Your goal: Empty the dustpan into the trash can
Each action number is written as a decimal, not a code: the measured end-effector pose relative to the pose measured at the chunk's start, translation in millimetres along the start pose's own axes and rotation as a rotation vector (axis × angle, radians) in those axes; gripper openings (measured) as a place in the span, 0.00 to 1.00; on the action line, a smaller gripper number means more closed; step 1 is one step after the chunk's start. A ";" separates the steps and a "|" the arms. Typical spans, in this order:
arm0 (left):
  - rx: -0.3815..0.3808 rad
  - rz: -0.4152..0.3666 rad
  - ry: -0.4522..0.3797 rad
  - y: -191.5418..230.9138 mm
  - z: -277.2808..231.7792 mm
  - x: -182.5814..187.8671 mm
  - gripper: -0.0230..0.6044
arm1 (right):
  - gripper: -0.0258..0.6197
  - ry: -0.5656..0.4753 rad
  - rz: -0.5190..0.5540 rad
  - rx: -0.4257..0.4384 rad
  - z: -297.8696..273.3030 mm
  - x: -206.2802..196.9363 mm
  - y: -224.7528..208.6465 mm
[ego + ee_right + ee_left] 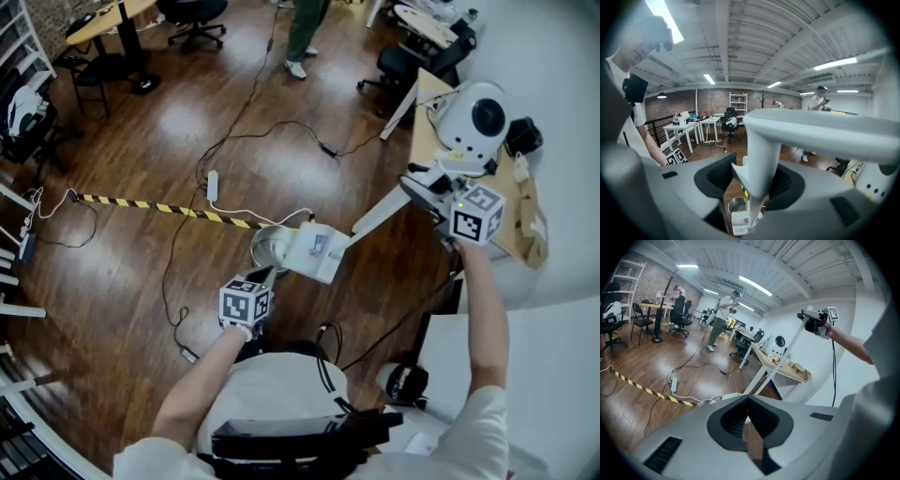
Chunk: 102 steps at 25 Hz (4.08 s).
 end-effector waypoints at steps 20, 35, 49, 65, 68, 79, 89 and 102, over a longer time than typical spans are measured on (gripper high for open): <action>0.054 0.174 -0.058 55.5 11.0 6.7 0.02 | 0.33 0.129 0.395 0.207 -101.3 -36.0 94.7; 0.091 0.213 -0.111 38.4 13.0 -1.8 0.02 | 0.33 0.142 0.642 0.372 -107.7 -32.7 173.4; 0.196 0.316 -0.231 14.2 39.7 -37.9 0.02 | 0.33 0.153 0.814 0.537 -114.6 -39.6 209.9; 0.224 0.356 -0.268 16.4 66.4 -57.8 0.02 | 0.33 0.172 0.973 0.629 -123.1 -42.7 266.7; 0.225 0.361 -0.273 19.7 68.5 -58.5 0.02 | 0.33 0.172 0.986 0.635 -125.6 -43.0 268.5; 0.205 0.362 -0.257 30.8 69.0 -59.4 0.02 | 0.33 0.196 0.974 0.619 -132.4 -44.1 273.6; 0.175 0.341 -0.228 34.5 64.2 -56.0 0.02 | 0.33 0.192 0.820 0.465 -135.7 -37.8 221.8; 0.098 0.250 -0.135 23.4 26.4 -29.2 0.02 | 0.33 0.163 0.278 -0.065 -75.2 -44.3 73.2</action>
Point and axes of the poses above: the fingertips, and each gripper's own axes: z backward along the fingers, y to its left, x out of its top, the point moved 5 cm from there along z, backward along the fingers, and after that the axes turned 3 degrees about z, right-handed, at the moved point
